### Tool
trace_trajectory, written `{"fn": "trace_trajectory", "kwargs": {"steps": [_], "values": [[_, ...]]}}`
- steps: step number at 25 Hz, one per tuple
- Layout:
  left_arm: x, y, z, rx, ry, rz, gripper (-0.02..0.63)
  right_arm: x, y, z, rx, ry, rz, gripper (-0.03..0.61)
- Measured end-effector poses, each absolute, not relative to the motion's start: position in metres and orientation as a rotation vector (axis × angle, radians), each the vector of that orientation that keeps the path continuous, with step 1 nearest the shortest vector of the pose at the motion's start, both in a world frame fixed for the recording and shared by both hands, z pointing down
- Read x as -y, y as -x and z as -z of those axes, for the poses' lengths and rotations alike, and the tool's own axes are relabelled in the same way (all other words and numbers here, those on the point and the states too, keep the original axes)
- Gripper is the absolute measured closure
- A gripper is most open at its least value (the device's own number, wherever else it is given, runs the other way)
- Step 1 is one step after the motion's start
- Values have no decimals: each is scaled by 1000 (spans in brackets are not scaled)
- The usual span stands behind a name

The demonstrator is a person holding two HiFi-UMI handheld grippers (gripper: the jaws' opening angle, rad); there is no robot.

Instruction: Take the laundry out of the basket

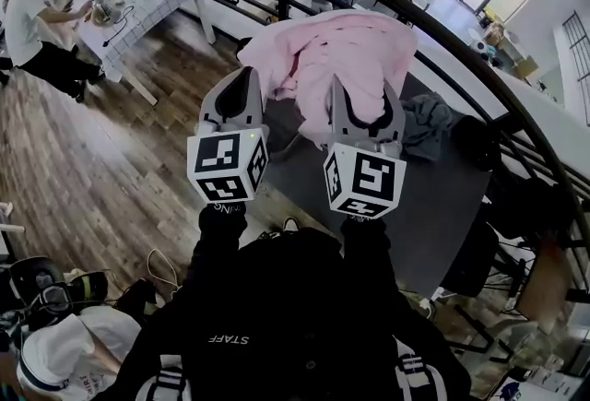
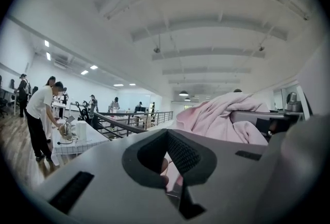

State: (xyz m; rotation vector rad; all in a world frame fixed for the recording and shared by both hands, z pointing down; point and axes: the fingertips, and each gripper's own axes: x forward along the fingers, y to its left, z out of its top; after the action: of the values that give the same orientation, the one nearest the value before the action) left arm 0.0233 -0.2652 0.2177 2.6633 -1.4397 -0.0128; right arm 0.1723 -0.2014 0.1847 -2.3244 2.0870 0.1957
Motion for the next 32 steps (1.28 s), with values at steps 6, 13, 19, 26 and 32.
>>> {"fn": "trace_trajectory", "kwargs": {"steps": [6,13,19,26,32], "values": [[260,-38,-210,1425,-2703,21,612,194,-178,-179,-2064,2315,-221,359],[260,-41,-206,1439,-2709,27,612,194,-180,-178,-2056,2300,-224,359],[261,-38,-209,1451,-2706,22,612,196,-178,-179,-2060,2291,-227,359],[259,-35,-211,1455,-2696,24,612,193,-177,-181,-2061,2299,-241,360],[258,-35,-211,1445,-2697,27,612,191,-176,-180,-2059,2303,-243,360]]}}
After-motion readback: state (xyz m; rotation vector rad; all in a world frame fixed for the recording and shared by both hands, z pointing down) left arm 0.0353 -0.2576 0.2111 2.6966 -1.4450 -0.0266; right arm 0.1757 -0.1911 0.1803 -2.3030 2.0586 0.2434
